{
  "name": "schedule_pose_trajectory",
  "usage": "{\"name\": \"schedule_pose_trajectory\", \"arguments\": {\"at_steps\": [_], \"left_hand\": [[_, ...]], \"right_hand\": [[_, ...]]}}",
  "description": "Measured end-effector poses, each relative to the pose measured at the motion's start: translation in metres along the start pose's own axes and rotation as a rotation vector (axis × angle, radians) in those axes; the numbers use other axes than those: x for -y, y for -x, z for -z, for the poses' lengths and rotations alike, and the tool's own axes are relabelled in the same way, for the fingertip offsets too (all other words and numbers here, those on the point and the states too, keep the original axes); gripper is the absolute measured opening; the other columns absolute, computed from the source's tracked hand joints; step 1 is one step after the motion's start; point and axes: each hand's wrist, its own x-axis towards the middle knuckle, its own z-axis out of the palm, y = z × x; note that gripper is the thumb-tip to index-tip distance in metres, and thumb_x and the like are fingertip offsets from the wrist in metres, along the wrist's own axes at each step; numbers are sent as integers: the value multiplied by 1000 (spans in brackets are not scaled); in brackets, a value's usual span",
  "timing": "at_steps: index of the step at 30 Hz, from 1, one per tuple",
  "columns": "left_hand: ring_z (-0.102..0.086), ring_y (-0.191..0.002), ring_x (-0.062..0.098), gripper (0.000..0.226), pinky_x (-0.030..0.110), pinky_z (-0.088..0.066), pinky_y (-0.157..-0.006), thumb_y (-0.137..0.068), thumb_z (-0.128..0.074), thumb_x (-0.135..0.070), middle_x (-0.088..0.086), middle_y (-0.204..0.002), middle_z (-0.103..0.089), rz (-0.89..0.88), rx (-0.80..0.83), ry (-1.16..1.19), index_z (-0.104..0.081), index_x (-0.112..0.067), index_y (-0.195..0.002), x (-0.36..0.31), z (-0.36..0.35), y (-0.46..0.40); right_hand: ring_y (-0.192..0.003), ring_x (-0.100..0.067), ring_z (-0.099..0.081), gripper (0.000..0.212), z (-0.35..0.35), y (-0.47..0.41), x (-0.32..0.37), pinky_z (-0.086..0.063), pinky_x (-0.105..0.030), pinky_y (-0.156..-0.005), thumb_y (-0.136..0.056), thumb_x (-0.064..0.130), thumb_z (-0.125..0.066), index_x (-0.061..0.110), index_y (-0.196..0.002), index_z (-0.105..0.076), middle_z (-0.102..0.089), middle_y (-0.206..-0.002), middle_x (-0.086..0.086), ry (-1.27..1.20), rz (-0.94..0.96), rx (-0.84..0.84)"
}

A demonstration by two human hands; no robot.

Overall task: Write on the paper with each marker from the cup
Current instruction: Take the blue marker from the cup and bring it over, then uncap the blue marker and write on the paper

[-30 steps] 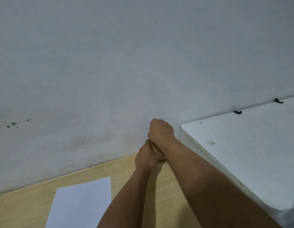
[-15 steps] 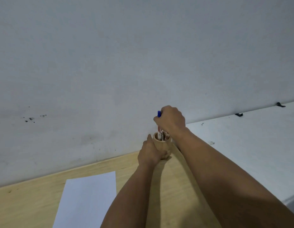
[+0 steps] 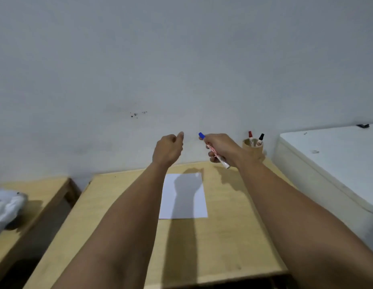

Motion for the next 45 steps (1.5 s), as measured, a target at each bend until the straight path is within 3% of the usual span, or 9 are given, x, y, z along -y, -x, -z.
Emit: {"name": "schedule_pose_trajectory", "arguments": {"at_steps": [5, 10, 16, 21, 29, 36, 39, 42, 45], "left_hand": [[-58, -63, 23, 67, 38, -55, -75, -99, -44, -65, 3, -69, -69, 62, 73, -38, -68, -8, -75, 47, 56, 29], [-40, -57, 22, 62, 33, -39, -60, -105, -46, -45, 6, -61, -44, 27, 72, -81, -58, 6, -72, 76, 90, 41], [-38, -59, 26, 51, 34, -29, -56, -103, -42, -35, -2, -53, -43, 46, -129, -231, -40, -15, -56, 106, 125, 13], [-63, -93, 33, 53, 36, -42, -73, -107, -30, -52, 7, -99, -68, -61, 35, -820, -64, -14, -97, 146, 107, -5], [-65, -103, 29, 45, 36, -43, -74, -104, -35, -52, 5, -111, -67, -73, 238, -1004, -61, -16, -109, 185, 52, -15], [-65, -98, 29, 42, 35, -41, -70, -99, -40, -58, 4, -107, -67, -53, 205, -955, -52, -18, -101, 189, 52, -18], [-63, -97, 31, 47, 37, -44, -73, -94, -42, -60, 5, -104, -65, 22, 190, -867, -49, -16, -111, 185, 60, -9], [-60, -88, 31, 37, 40, -46, -73, -96, -41, -56, 4, -99, -65, 42, 131, -756, -41, -20, -104, 181, 69, 3], [-57, -81, 28, 35, 37, -41, -68, -100, -42, -53, -2, -91, -60, -13, 50, -729, -45, -19, -106, 176, 75, 25]], "right_hand": [[-71, -17, -68, 17, -69, 30, -33, -52, -27, -57, -95, 12, -78, 6, -110, -81, -70, -84, -7, 121, 61, 277], [-67, -17, -62, 15, -119, 30, -48, -48, -28, -62, -98, 18, -77, 17, -112, -83, -76, -93, -8, -11, -5, 458], [-56, -7, -59, 26, -147, 10, -68, -46, -19, -59, -100, 14, -74, 19, -124, -78, -76, -83, -3, 216, 304, 232], [-53, -17, -58, 11, -140, -22, -84, -47, -27, -51, -110, 13, -55, 22, -106, -61, -68, -90, -14, -50, 150, 19], [-79, -27, -77, 27, -115, -45, -87, -50, -31, -67, -99, 14, -55, 14, -114, -78, -84, -101, -11, -510, -100, -19], [-79, -15, -72, 14, -113, -43, -126, -58, -37, -66, -100, 27, -72, 23, -113, -74, -80, -97, -6, 4, 312, -94], [-100, -13, -73, 33, -122, -26, -138, -59, -41, -91, -99, 46, -68, 36, -130, -66, -78, -112, 7, 498, 483, -56], [-141, -19, -56, 57, -133, 0, -145, -33, -50, -122, -100, 56, -60, 38, -152, -48, -66, -147, 4, 961, 556, 155], [-160, -18, -30, 59, -142, 17, -158, -10, -57, -129, -106, 53, -53, 35, -159, -37, -53, -160, 3, 1064, 513, 280]]}}
